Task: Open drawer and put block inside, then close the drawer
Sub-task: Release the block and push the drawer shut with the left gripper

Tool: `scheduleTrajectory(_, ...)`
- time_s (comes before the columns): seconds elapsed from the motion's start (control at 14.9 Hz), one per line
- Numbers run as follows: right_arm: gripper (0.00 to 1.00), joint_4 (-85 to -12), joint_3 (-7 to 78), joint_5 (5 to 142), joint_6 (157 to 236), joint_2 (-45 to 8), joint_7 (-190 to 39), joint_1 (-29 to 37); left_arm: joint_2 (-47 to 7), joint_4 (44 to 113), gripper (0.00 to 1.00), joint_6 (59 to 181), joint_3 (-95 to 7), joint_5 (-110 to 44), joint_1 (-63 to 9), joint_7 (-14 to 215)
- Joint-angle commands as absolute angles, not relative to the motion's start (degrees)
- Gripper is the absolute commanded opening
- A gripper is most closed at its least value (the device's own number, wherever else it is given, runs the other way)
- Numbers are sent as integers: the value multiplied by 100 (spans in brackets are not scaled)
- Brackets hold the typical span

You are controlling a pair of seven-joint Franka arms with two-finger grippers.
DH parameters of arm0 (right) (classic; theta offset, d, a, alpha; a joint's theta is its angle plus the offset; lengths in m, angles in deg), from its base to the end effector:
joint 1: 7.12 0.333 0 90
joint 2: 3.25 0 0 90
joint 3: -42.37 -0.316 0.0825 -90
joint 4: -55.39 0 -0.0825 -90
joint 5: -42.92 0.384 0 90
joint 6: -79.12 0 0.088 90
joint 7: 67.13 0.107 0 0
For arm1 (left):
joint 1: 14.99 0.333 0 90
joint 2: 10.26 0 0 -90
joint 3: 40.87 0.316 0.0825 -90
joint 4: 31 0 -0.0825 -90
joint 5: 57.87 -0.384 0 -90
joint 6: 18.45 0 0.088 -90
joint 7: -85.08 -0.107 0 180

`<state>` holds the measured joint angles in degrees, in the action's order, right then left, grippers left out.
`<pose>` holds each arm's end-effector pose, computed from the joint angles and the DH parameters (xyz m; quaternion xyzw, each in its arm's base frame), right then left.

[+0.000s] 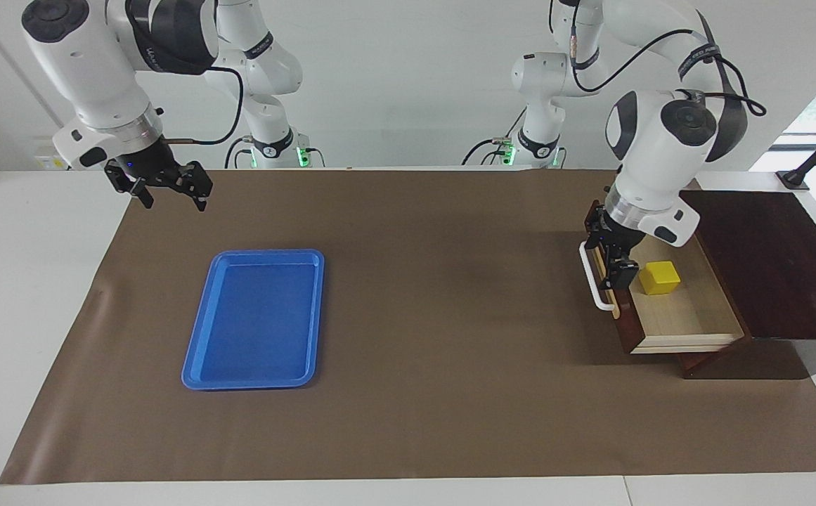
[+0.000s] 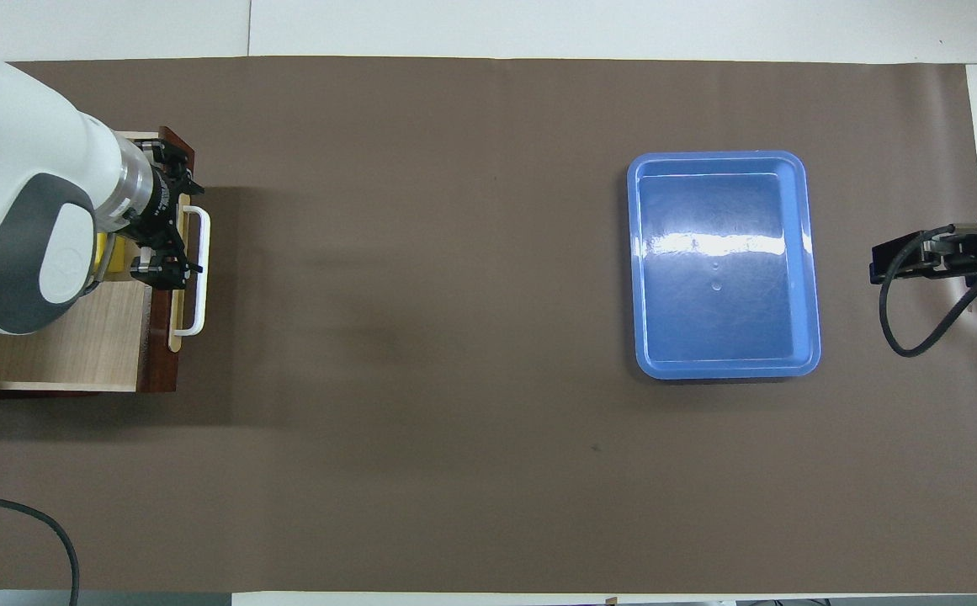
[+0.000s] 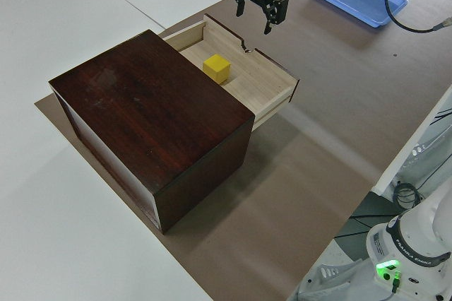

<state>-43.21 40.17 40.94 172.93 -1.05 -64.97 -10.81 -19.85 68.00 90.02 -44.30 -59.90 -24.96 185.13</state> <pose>0.5439 -0.0173 0.5803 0.9991 -0.0303 -0.0225 0.0181 0.5964 -0.1374 0.4796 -0.7310 -0.6823 -0.0094 0.0072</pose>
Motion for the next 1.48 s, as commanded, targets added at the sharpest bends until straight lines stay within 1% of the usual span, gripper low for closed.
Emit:
scheduleTrajectory(0.0,100,-4059,3991,4090,17088,-245,-6608,-967,-1923,7287,100,9280,-4334,-6216,-2641,18528)
scheduleTrajectory(0.13,100,-4050,4000,4396,17070,-246,-6582,-975,-1826,7543,100,9501,-4334,-6253,-2467,18466)
scheduleTrajectory(0.27,100,-4050,4000,4442,17044,-246,-6573,-976,-1826,7579,100,9528,-4334,-6271,-2290,18405)
scheduleTrajectory(0.47,100,-4059,4000,4450,17035,-246,-6555,-976,-1852,7491,100,9519,-4325,-6454,-2132,18177)
scheduleTrajectory(0.87,100,-4085,4009,4424,17000,-228,-6520,-984,-1931,7175,100,9414,-4325,-6499,-1587,17896)
scheduleTrajectory(1.21,100,-4076,4009,4424,16982,-219,-6432,-976,-1940,7192,100,9519,-4325,-6552,-955,17193)
scheduleTrajectory(1.41,100,-4085,4009,4424,16955,-219,-6423,-967,-1931,7236,100,9590,-4334,-6552,-717,16885)
